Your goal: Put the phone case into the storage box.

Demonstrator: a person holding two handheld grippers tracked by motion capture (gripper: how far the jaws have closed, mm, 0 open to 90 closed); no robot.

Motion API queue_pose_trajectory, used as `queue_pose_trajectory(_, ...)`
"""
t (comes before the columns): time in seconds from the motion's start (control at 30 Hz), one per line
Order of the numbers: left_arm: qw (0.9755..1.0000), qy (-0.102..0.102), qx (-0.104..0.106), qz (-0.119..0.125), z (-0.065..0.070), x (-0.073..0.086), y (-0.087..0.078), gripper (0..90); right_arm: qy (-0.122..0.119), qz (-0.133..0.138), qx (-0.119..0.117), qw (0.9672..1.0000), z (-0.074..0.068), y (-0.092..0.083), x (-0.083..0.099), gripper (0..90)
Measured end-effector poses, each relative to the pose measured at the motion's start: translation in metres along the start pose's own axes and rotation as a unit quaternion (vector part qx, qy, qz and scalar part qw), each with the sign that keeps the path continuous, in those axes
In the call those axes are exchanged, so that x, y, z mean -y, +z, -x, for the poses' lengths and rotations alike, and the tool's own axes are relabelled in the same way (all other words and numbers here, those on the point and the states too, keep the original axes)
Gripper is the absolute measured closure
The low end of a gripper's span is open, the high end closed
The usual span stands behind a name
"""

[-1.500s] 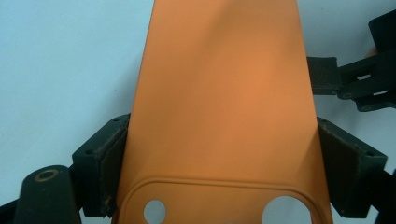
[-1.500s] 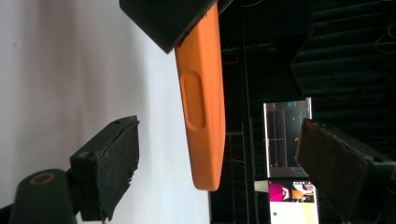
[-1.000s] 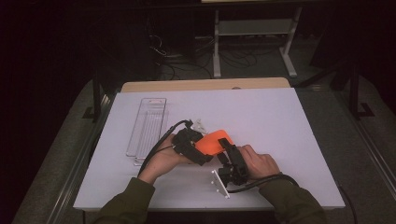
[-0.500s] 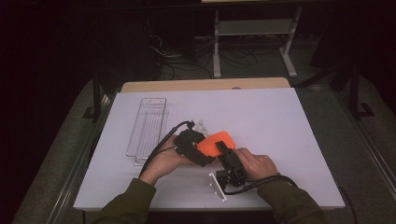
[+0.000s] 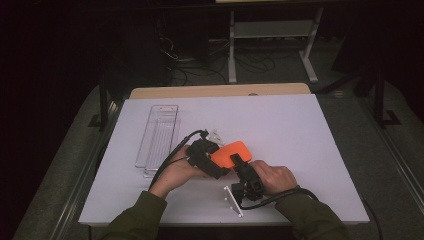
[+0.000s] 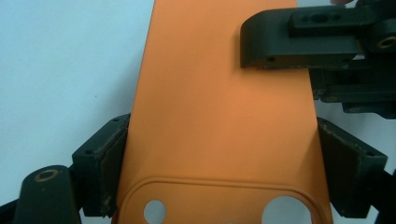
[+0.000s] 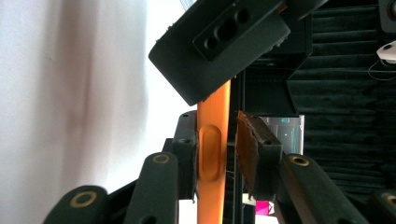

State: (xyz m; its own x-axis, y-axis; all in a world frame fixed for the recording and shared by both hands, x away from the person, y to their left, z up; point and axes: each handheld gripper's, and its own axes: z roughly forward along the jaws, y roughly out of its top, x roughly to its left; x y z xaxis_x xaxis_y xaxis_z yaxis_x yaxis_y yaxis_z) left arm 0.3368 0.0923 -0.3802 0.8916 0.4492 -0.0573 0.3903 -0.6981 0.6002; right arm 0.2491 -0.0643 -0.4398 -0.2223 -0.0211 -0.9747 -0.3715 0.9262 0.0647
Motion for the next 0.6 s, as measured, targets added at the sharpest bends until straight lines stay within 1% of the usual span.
queue_pose_trajectory(0.03,0.9999,0.009,0.002,-0.008,-0.001,-0.0002,-0.001,15.0,0.0,0.0,-0.001,1.0,-0.0001,0.0,-0.0001,70.1)
queue_pose_trajectory(0.2,1.0,0.005,0.005,-0.005,-0.0017,-0.0001,-0.0009,15.0,-0.003,0.001,-0.005,1.0,0.0002,-0.0005,-0.0001,73.2)
queue_pose_trajectory(0.3,1.0,0.003,0.008,-0.005,-0.0022,-0.0002,-0.0008,14.9,-0.006,-0.001,-0.003,1.0,0.0001,-0.0006,-0.0004,74.6)
queue_pose_trajectory(0.43,0.9998,-0.001,0.02,-0.002,-0.0047,0.0001,-0.002,14.6,-0.007,-0.004,0.0,1.0,0.001,-0.0014,-0.0007,77.9)
queue_pose_trajectory(0.5,0.9994,-0.017,0.028,0.012,-0.0042,0.0004,-0.0015,14.6,-0.002,-0.004,-0.001,1.0,0.0023,-0.0023,-0.0009,79.3)
queue_pose_trajectory(0.53,0.9996,-0.004,0.029,0.004,-0.0064,0.0004,-0.0031,14.5,-0.004,-0.002,0.002,1.0,0.0029,-0.0023,-0.0006,79.7)
queue_pose_trajectory(0.57,0.9996,-0.002,0.029,0.004,-0.0069,0.0003,-0.0037,14.5,-0.003,-0.001,0.004,1.0,0.0033,-0.0025,-0.0006,80.1)
queue_pose_trajectory(0.6,0.9994,-0.004,0.032,0.008,-0.0069,0.0004,-0.0038,14.5,0.014,0.001,0.009,0.9999,0.0026,-0.0027,-0.0011,80.4)
